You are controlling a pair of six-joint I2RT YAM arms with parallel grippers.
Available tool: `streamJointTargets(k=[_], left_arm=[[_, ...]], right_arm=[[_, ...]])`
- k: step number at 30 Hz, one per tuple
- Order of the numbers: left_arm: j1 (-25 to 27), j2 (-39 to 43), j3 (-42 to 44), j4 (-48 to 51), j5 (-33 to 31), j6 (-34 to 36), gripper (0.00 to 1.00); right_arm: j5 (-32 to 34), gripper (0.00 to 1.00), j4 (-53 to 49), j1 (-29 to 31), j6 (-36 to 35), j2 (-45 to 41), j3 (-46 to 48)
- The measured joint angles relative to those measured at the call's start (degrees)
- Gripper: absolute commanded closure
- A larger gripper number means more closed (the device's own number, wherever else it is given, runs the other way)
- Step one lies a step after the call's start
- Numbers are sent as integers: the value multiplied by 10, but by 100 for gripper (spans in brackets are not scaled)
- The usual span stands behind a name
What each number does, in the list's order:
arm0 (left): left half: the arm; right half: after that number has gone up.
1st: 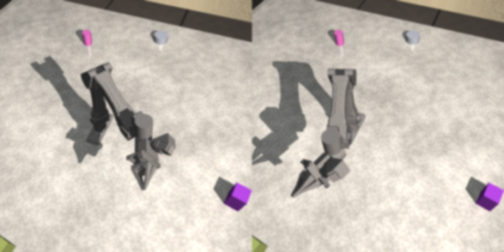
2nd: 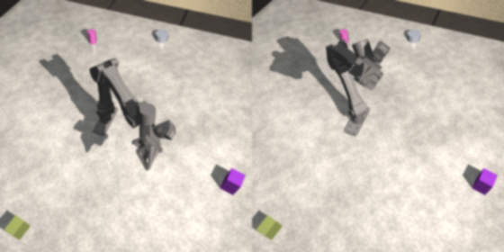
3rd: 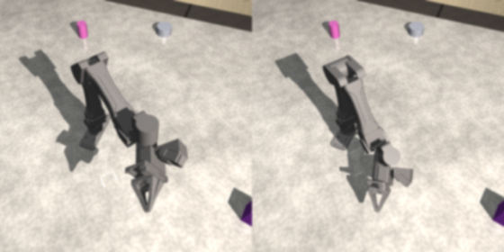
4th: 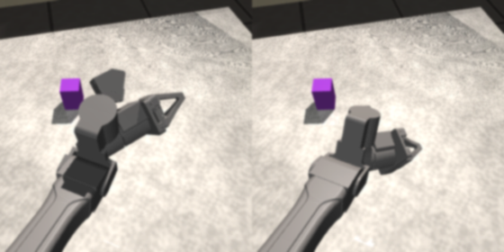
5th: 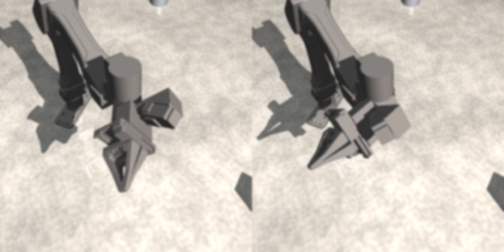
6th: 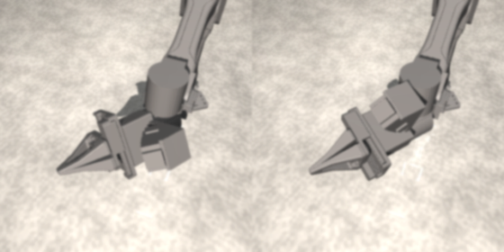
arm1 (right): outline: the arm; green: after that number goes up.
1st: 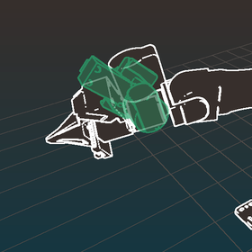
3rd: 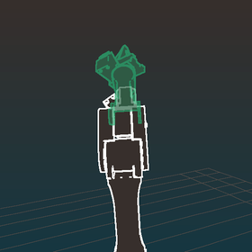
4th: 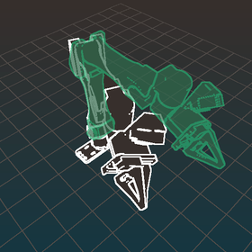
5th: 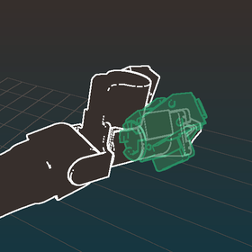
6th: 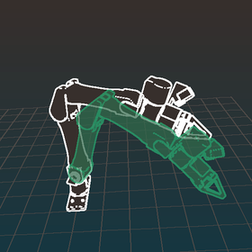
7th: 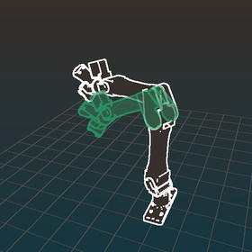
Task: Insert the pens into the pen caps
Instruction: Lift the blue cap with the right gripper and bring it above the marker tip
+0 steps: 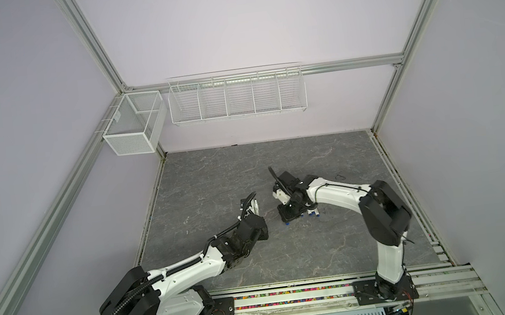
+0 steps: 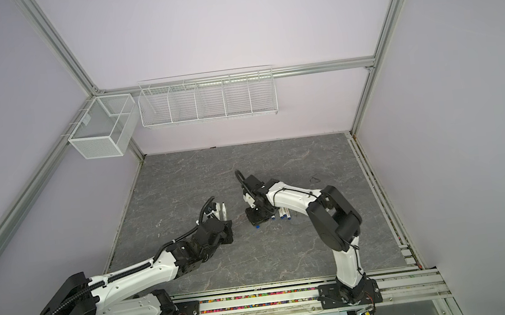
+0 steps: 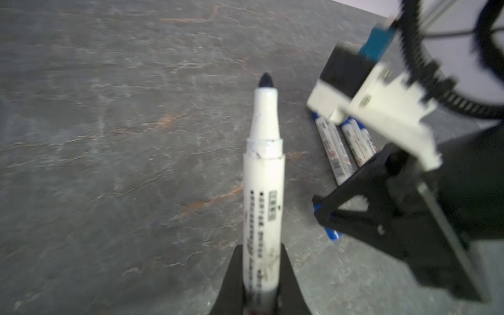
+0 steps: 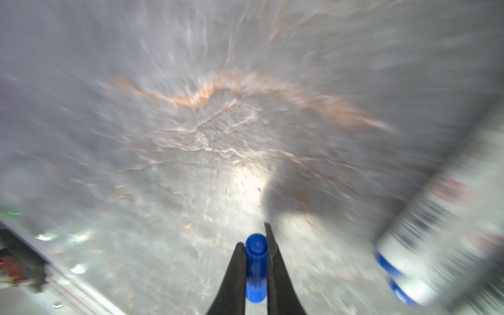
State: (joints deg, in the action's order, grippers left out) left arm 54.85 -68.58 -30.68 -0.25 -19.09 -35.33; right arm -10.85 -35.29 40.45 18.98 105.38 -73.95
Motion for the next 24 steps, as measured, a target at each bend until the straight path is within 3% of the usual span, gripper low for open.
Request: streamJointTargets(k=[4, 8, 13, 24], left_arm=[[0, -1, 0, -40, 91, 47, 100], [0, -1, 0, -70, 164, 81, 100], [0, -11, -7, -86, 222, 103, 100], [1, -13, -10, -94, 241, 108, 100]], right_arm=[[-54, 92, 108, -61, 42, -147, 76], [-103, 92, 211, -78, 83, -229, 124], [-155, 92, 285, -78, 118, -245, 142], [-192, 92, 297, -64, 121, -233, 142]])
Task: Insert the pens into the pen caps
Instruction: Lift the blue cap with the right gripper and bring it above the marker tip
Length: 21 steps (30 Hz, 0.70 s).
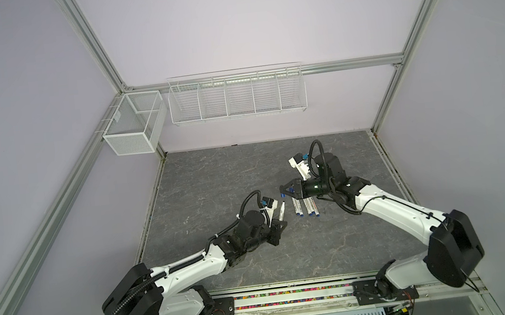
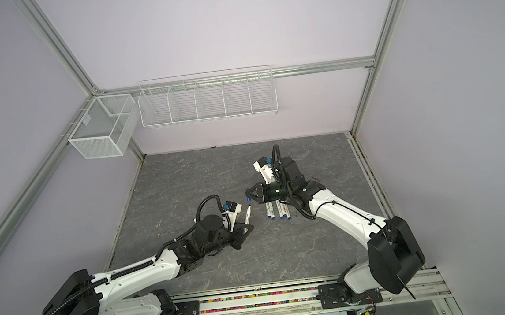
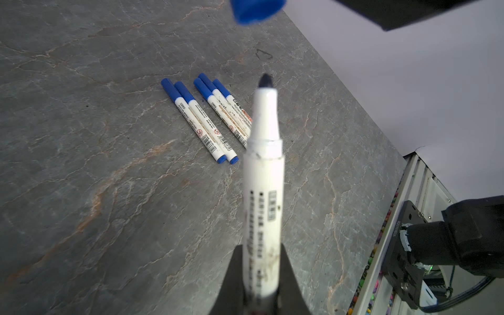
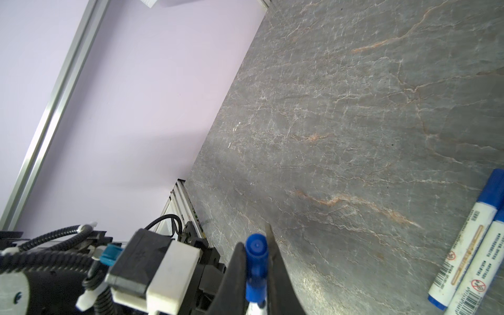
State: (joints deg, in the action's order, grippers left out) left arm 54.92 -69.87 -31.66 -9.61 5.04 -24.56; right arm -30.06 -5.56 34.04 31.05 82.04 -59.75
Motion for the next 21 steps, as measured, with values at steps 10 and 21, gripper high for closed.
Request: streamJointTargets(k=[10, 21], left_arm=[[1, 0, 0, 1, 0, 0, 100], [2, 0, 0, 2, 4, 0, 100]], right_arm=[[5, 92, -28, 9, -24, 3, 0], [15, 92, -41, 9, -47, 1, 0]])
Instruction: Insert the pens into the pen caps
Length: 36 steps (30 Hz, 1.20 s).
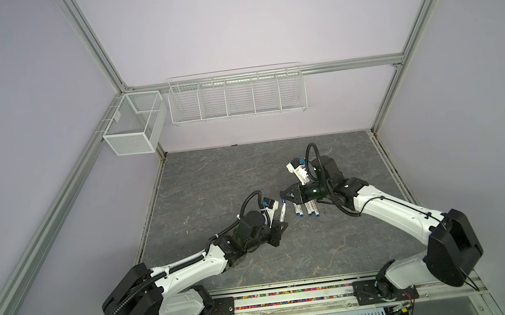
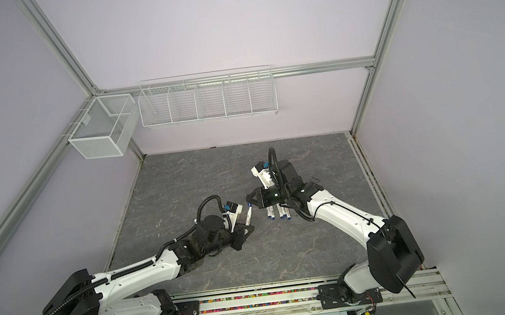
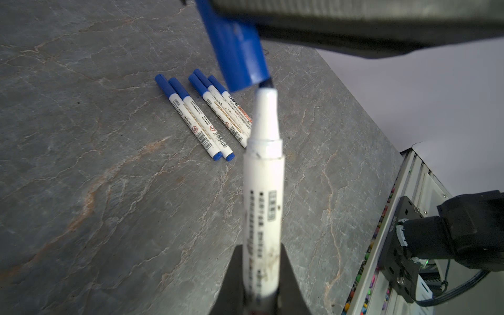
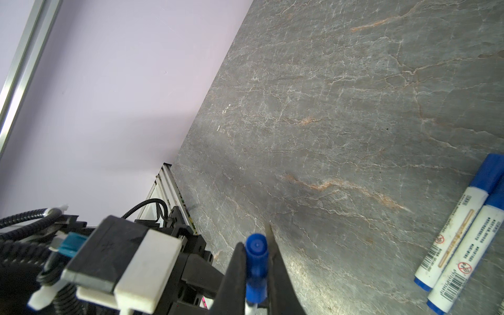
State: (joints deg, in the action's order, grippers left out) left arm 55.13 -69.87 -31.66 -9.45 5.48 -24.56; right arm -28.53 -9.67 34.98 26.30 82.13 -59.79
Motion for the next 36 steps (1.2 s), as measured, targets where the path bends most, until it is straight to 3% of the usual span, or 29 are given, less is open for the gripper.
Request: streamJointTargets(k=[23, 36], left_arm=[[0, -1, 1, -19, 2, -1, 100], [0, 3, -7, -59, 16, -3, 100]], right_arm=[[-24, 92, -24, -1, -19, -11, 0], [-103, 92, -35, -35, -46, -40, -1]])
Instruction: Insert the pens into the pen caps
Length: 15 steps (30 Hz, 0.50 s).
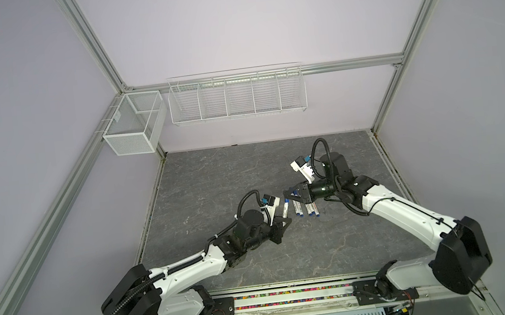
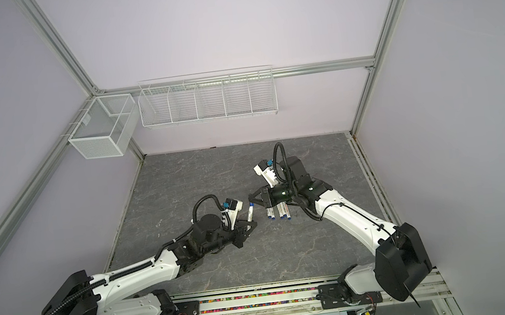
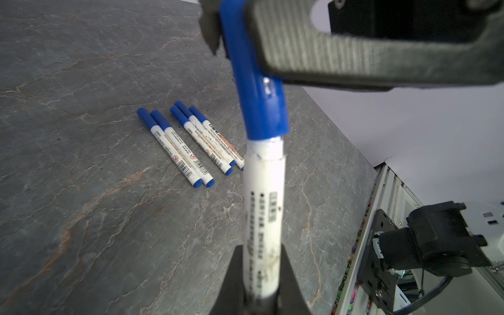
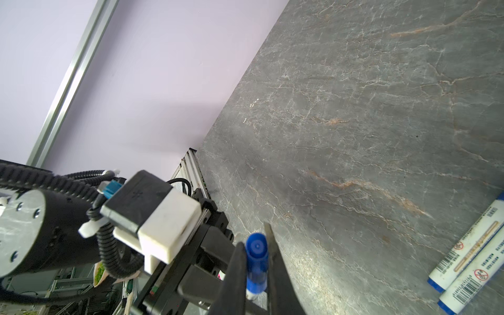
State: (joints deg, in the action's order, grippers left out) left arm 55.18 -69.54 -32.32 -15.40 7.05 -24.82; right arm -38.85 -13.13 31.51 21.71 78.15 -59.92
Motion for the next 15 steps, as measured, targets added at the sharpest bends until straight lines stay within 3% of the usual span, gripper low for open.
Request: streamJointTargets(k=[15], left_arm=[[0, -29, -9, -14, 46, 0, 100]], right_arm=[[-24, 93, -23, -15, -6, -22, 23]])
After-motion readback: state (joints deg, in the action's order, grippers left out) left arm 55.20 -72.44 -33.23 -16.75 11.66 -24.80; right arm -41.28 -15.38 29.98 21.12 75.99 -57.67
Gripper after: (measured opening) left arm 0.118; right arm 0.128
